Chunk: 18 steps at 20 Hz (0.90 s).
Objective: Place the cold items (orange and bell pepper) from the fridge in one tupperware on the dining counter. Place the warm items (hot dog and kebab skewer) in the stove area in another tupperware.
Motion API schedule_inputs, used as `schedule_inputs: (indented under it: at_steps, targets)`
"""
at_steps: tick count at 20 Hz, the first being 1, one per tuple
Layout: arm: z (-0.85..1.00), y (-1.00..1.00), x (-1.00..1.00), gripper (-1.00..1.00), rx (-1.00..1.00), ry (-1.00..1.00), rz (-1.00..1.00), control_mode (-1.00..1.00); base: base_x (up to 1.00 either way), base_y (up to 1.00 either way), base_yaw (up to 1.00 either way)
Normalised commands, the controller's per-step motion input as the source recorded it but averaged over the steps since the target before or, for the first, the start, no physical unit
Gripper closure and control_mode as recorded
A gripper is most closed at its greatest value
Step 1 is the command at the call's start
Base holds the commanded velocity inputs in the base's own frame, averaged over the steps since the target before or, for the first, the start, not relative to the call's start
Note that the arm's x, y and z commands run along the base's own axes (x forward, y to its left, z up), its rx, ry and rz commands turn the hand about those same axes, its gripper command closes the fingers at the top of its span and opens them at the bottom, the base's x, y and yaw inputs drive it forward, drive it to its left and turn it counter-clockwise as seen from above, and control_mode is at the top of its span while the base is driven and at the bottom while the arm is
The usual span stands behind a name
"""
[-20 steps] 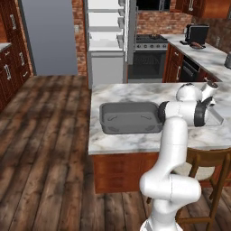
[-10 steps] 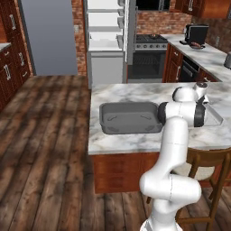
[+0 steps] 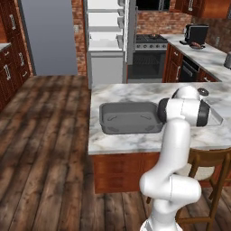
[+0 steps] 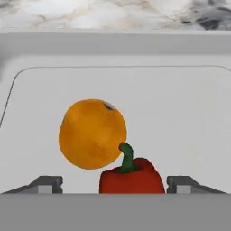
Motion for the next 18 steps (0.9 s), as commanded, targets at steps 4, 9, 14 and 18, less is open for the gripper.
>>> schedule_inputs:
  at_steps: [4, 9, 14, 18]
  targets:
    - [0.59, 0.14, -0.01, -1.00, 0.00, -0.35, -0.06, -1.00, 0.00, 0.00, 0.00]
    - [1.00, 0.31, -0.52, -1.00, 0.00, -0.07, 0.04, -1.00, 0.00, 0.00, 0.00]
    - [1.00, 0.64, -1.00, -1.00, 0.00, 0.15, 0.06, -1.00, 0.00, 0.00, 0.00]
    - [1.00, 0.83, -0.98, -1.00, -0.13, 0.26, 0.13, -1.00, 0.00, 0.00, 0.00]
